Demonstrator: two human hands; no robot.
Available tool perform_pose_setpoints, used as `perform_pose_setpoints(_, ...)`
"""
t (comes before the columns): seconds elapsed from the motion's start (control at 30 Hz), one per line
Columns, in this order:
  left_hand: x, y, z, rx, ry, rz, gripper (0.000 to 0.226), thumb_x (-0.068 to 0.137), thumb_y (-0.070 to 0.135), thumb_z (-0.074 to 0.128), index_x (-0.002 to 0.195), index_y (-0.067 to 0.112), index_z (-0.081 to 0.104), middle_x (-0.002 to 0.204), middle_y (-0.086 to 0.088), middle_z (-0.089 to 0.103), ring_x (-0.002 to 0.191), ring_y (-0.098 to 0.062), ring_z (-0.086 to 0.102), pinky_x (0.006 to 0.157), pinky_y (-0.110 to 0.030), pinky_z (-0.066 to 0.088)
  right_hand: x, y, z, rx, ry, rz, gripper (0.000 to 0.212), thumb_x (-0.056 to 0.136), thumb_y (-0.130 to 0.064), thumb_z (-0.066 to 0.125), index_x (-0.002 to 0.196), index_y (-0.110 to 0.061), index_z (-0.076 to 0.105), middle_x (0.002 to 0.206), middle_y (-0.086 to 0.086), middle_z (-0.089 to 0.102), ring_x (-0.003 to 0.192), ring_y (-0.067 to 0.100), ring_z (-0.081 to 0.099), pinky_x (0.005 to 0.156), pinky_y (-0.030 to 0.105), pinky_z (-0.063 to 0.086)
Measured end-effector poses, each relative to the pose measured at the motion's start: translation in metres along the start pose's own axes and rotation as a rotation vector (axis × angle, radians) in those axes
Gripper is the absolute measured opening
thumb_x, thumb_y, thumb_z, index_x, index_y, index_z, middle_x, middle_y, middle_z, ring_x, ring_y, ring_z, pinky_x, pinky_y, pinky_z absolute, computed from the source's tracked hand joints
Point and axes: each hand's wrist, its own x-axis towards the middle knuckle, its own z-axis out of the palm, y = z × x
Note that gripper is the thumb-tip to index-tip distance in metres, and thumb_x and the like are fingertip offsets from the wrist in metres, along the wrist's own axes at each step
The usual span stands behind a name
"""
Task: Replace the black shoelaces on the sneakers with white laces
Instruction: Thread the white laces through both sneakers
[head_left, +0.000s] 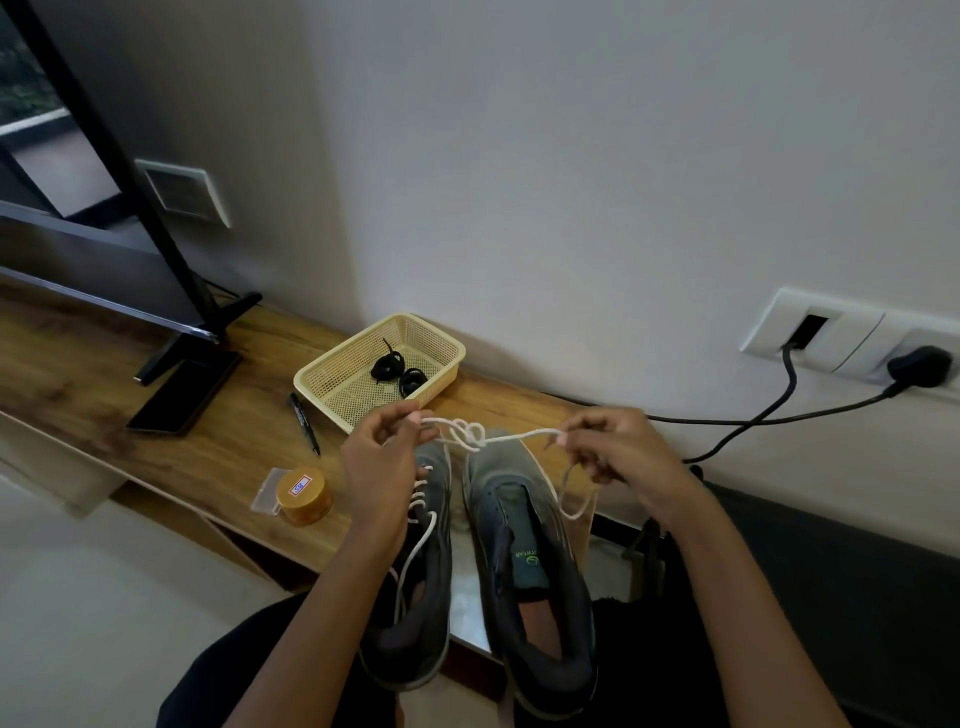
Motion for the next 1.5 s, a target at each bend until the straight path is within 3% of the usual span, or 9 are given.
perform_pose_setpoints(0.23, 0.015, -0.002, -0.008, -0.095, 0.226, 0.015, 0.014, 0.094, 0.003, 0.052, 0.103, 0.009, 0.061, 0.099, -0.01, 0.064, 0.078, -0.012, 0.06, 0.047, -0.011, 0.047, 0.007, 0.016, -0.03, 0.183, 0.535, 0.084, 0.022, 0.083, 0.001, 0.057, 0.063, -0.007, 0.061, 0.051, 0.002, 0.048, 0.041, 0.01, 0.035, 0.035, 0.016, 0.026)
perform_pose_setpoints(0.5, 0.019, -0.003, -0.011, -0.09, 0.309, 0.006, 0.02, 0.091, -0.002, 0.052, 0.101, 0.012, 0.062, 0.101, -0.005, 0.064, 0.086, -0.018, 0.056, 0.059, -0.019, 0.047, 0.007, 0.026, -0.043, 0.258, 0.696, 0.1, 0.017, 0.081, 0.002, 0.055, 0.066, -0.005, 0.06, 0.059, 0.008, 0.051, 0.044, 0.013, 0.036, 0.035, 0.016, 0.028)
perform_pose_setpoints(0.6, 0.016, 0.0, -0.011, -0.127, 0.221, -0.025, 0.024, 0.091, -0.007, 0.047, 0.096, 0.012, 0.062, 0.098, -0.003, 0.068, 0.089, -0.015, 0.061, 0.064, -0.02, 0.051, 0.005, 0.029, -0.046, 0.069, 0.762, 0.106, 0.017, 0.08, 0.0, 0.054, 0.065, -0.006, 0.061, 0.066, 0.009, 0.058, 0.056, 0.017, 0.046, 0.05, 0.025, 0.038)
perform_pose_setpoints(0.7, 0.008, 0.002, -0.006, -0.097, 0.0, -0.037, 0.032, 0.084, -0.017, 0.051, 0.093, 0.01, 0.065, 0.09, -0.001, 0.071, 0.086, -0.01, 0.068, 0.066, -0.016, 0.055, 0.006, 0.032, -0.041, -0.183, 0.669, 0.107, 0.02, 0.083, -0.003, 0.051, 0.071, -0.007, 0.066, 0.074, 0.011, 0.064, 0.061, 0.022, 0.053, 0.06, 0.034, 0.049)
perform_pose_setpoints(0.8, -0.001, 0.003, 0.001, -0.018, -0.173, 0.003, 0.03, 0.079, -0.016, 0.059, 0.093, 0.009, 0.068, 0.091, -0.005, 0.073, 0.087, -0.013, 0.07, 0.071, -0.019, 0.056, 0.009, 0.03, -0.03, -0.349, 0.583, 0.115, 0.028, 0.087, -0.002, 0.045, 0.099, -0.009, 0.069, 0.092, 0.008, 0.064, 0.082, 0.03, 0.061, 0.079, 0.046, 0.054)
perform_pose_setpoints(0.97, -0.011, 0.004, 0.009, -0.059, -0.242, -0.021, 0.014, 0.081, 0.002, 0.068, 0.094, 0.007, 0.068, 0.086, -0.01, 0.074, 0.082, -0.021, 0.072, 0.074, -0.026, 0.059, 0.011, 0.024, -0.02, -0.404, 0.52, 0.098, 0.031, 0.085, 0.0, 0.048, 0.11, -0.007, 0.066, 0.115, 0.011, 0.062, 0.103, 0.029, 0.059, 0.086, 0.036, 0.048)
perform_pose_setpoints(1.03, -0.013, 0.004, 0.012, -0.065, -0.244, -0.017, 0.014, 0.084, 0.005, 0.067, 0.098, 0.003, 0.066, 0.083, -0.01, 0.074, 0.076, -0.02, 0.072, 0.067, -0.023, 0.059, 0.012, 0.022, -0.015, -0.441, 0.474, 0.052, 0.026, 0.085, 0.001, 0.052, 0.104, -0.006, 0.068, 0.105, 0.009, 0.066, 0.098, 0.023, 0.06, 0.082, 0.03, 0.047)
perform_pose_setpoints(1.2, -0.02, 0.002, 0.021, -0.054, -0.271, -0.027, 0.013, 0.091, 0.008, 0.059, 0.1, -0.001, 0.06, 0.08, -0.008, 0.074, 0.061, -0.016, 0.07, 0.056, -0.022, 0.055, 0.008, 0.004, 0.009, -0.031, 0.309, -0.062, 0.021, 0.086, 0.009, 0.052, 0.085, -0.005, 0.069, 0.073, 0.009, 0.064, 0.051, 0.011, 0.058, 0.055, 0.02, 0.051)
perform_pose_setpoints(1.5, -0.026, -0.004, 0.029, 0.019, -0.356, -0.046, 0.011, 0.091, 0.014, 0.06, 0.098, 0.006, 0.059, 0.069, -0.003, 0.072, 0.048, -0.009, 0.063, 0.046, -0.017, 0.049, -0.002, -0.012, 0.046, 0.251, 0.051, -0.136, 0.009, 0.081, -0.01, 0.069, 0.081, -0.017, 0.074, 0.077, -0.002, 0.072, 0.068, 0.013, 0.065, 0.066, 0.022, 0.051)
